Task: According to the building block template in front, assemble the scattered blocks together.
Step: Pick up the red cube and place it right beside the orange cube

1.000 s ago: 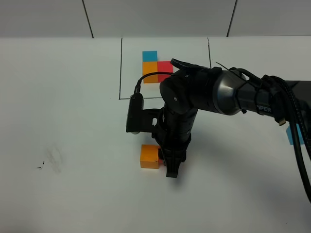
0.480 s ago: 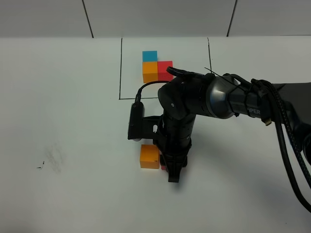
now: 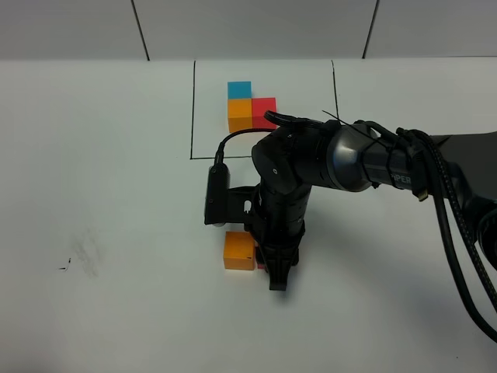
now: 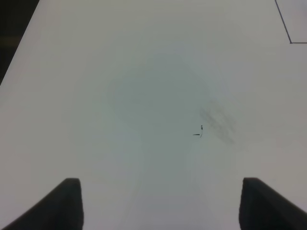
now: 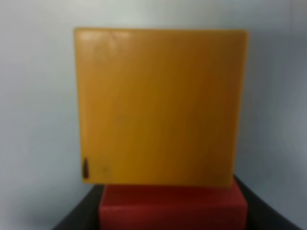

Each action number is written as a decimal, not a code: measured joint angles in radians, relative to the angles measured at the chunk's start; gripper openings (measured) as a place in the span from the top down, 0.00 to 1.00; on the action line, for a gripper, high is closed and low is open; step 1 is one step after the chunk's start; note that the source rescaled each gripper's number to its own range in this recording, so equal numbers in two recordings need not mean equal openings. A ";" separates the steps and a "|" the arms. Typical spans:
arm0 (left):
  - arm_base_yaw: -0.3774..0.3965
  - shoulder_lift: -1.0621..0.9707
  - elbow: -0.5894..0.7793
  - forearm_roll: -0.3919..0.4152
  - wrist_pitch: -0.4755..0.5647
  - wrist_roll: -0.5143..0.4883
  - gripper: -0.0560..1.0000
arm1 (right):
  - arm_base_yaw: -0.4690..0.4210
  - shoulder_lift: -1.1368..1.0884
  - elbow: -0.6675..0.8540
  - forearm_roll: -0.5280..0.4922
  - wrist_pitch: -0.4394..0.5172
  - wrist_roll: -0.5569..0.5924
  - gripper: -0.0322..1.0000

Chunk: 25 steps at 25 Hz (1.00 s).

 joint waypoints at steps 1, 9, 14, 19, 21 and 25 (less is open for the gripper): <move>0.000 0.000 0.000 0.000 0.000 0.000 0.31 | 0.000 0.000 0.000 -0.002 -0.001 0.000 0.55; 0.000 0.000 0.000 0.000 0.000 0.000 0.31 | 0.000 0.000 0.000 0.023 -0.004 0.000 0.55; 0.000 0.000 0.000 0.000 0.000 0.000 0.30 | 0.000 0.000 0.000 0.029 -0.003 0.000 0.55; 0.000 0.000 0.000 0.000 0.000 0.000 0.30 | 0.000 0.000 0.000 0.042 -0.003 0.003 0.55; 0.000 0.000 0.000 0.000 0.000 0.000 0.30 | 0.000 0.000 0.000 0.040 -0.003 0.003 0.55; 0.000 0.000 0.000 0.000 0.000 0.000 0.30 | 0.000 0.000 0.000 0.024 -0.003 0.001 0.55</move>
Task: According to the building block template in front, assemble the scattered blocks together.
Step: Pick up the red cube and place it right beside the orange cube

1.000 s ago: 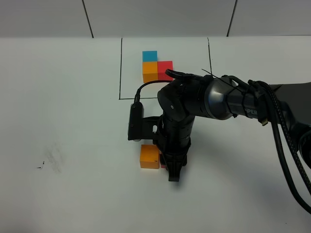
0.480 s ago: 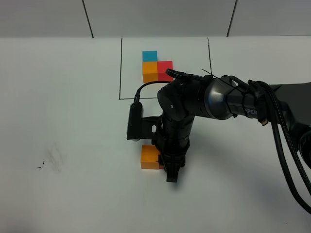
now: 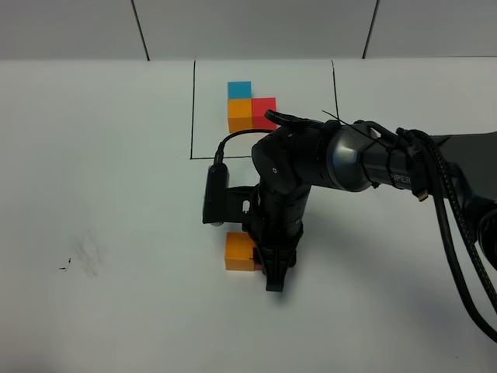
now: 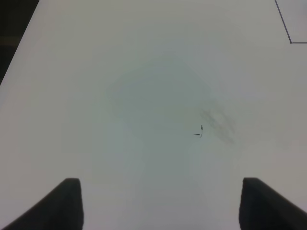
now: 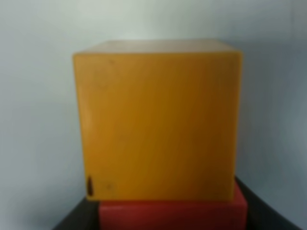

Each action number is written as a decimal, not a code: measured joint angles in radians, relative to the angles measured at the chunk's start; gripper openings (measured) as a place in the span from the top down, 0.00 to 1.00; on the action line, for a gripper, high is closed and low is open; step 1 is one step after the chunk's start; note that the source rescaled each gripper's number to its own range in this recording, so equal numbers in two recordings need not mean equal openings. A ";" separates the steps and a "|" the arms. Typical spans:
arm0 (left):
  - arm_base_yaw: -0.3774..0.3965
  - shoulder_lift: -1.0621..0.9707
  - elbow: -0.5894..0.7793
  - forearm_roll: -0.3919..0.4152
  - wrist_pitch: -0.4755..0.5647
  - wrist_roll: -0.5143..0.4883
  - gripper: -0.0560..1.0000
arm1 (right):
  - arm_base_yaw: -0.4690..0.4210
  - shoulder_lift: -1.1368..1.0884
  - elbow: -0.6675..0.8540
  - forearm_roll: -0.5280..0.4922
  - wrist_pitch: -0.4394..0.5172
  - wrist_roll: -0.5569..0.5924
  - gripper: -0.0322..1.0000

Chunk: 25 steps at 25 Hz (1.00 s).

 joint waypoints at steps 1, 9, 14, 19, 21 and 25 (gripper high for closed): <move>0.000 0.000 0.000 0.000 0.000 0.000 0.31 | 0.000 0.000 0.000 -0.001 0.000 -0.001 0.55; 0.000 0.000 0.000 0.000 0.000 0.000 0.31 | 0.001 0.000 0.000 -0.025 0.013 -0.023 0.55; 0.000 0.000 0.000 0.000 0.000 0.000 0.31 | 0.001 0.000 0.000 -0.026 0.013 -0.026 0.55; 0.000 0.000 0.000 0.000 0.000 0.000 0.30 | 0.001 0.000 0.000 -0.026 0.013 -0.027 0.55; 0.000 0.000 0.000 0.000 0.000 0.000 0.30 | 0.001 0.000 0.000 -0.026 0.013 -0.027 0.55; 0.000 0.000 0.000 0.000 0.000 0.000 0.30 | 0.001 0.000 0.000 -0.027 0.024 -0.023 0.37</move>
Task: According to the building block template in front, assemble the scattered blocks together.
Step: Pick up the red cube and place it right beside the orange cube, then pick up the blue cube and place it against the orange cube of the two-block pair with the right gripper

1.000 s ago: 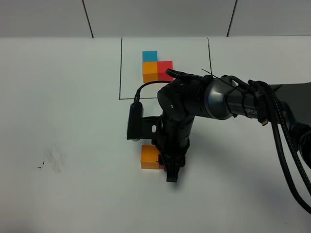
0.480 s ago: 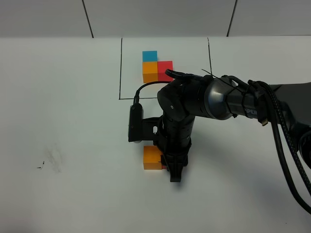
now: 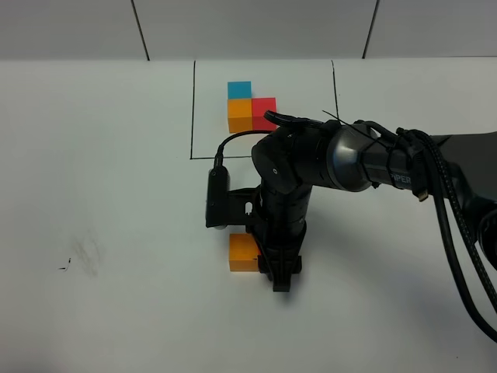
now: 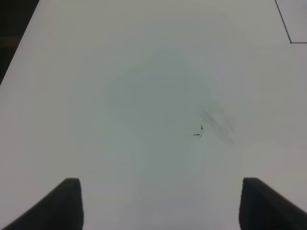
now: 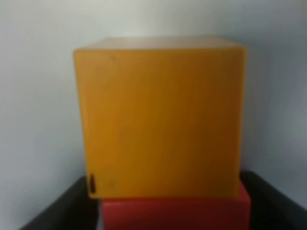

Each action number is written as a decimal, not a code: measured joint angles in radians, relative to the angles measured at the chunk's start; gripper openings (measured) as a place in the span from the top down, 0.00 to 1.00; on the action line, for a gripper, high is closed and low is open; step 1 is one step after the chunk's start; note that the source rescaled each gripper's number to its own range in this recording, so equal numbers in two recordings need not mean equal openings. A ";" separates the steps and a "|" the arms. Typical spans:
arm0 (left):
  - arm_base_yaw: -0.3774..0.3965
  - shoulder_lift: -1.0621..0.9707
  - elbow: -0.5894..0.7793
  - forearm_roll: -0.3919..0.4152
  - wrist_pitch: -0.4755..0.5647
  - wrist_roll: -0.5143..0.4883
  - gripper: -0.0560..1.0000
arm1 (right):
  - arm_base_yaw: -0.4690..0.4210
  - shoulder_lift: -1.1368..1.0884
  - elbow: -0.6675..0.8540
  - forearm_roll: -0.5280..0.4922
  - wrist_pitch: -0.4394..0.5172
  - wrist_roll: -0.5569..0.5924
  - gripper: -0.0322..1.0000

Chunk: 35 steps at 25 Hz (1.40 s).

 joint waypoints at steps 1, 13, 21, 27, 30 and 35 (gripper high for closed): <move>0.000 0.000 0.000 0.000 0.000 0.000 0.30 | 0.000 -0.003 0.000 -0.002 0.006 0.012 0.30; 0.000 0.000 0.000 0.000 0.000 0.000 0.31 | -0.086 -0.241 0.023 -0.064 0.194 0.546 0.04; 0.000 0.000 0.000 0.000 0.000 0.000 0.30 | -0.302 -0.551 0.201 -0.233 0.129 0.959 0.05; 0.000 0.000 0.000 0.000 0.000 0.000 0.30 | -0.540 -0.582 0.229 -0.266 0.115 1.037 0.05; 0.000 0.000 0.000 0.000 0.000 0.000 0.30 | -0.628 -0.559 0.231 -0.269 0.103 1.034 0.05; 0.000 0.000 0.000 0.000 0.000 0.000 0.31 | -0.699 -0.488 0.232 -0.269 0.081 1.004 0.06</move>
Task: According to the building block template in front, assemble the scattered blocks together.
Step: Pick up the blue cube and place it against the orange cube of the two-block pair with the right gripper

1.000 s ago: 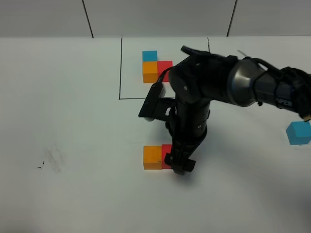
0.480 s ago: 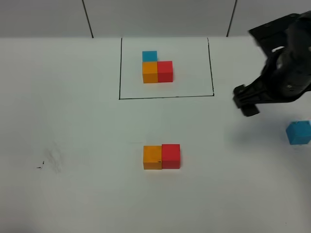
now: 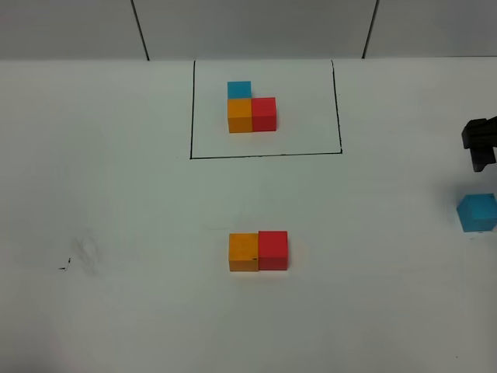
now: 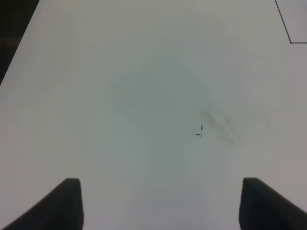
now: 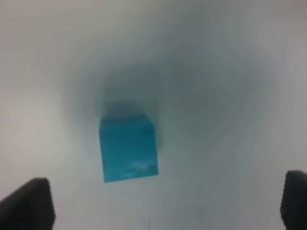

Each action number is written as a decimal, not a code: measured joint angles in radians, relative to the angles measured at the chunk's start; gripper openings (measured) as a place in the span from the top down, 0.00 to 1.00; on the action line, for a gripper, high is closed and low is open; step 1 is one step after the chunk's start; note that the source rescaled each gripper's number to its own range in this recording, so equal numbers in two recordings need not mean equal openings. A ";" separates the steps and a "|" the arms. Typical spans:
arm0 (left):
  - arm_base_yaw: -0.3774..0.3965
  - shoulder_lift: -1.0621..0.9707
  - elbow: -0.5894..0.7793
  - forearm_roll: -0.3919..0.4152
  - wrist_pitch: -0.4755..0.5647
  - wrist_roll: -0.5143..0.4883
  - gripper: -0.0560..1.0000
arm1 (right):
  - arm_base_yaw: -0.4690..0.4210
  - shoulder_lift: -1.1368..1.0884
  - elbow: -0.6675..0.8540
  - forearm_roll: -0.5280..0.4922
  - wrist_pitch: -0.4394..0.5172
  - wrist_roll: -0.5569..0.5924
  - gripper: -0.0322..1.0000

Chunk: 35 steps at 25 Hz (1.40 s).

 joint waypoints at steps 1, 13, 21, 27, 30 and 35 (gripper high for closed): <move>0.000 0.000 0.000 0.000 0.000 0.000 0.31 | -0.003 0.018 0.000 0.001 -0.009 -0.005 0.06; 0.000 0.000 0.000 0.000 0.000 0.000 0.30 | -0.016 0.185 0.000 0.035 -0.065 -0.023 0.08; 0.000 0.000 0.000 0.000 0.000 0.000 0.30 | -0.023 0.230 0.061 0.039 -0.150 -0.024 0.09; 0.000 0.000 0.000 0.000 0.000 0.000 0.31 | -0.036 0.231 0.109 0.041 -0.227 -0.024 0.10; 0.000 0.000 0.000 0.000 0.000 0.000 0.31 | -0.037 0.231 0.109 0.041 -0.253 -0.031 0.11; 0.000 0.000 0.000 0.000 0.000 0.000 0.31 | -0.037 0.231 0.111 0.040 -0.257 -0.040 0.12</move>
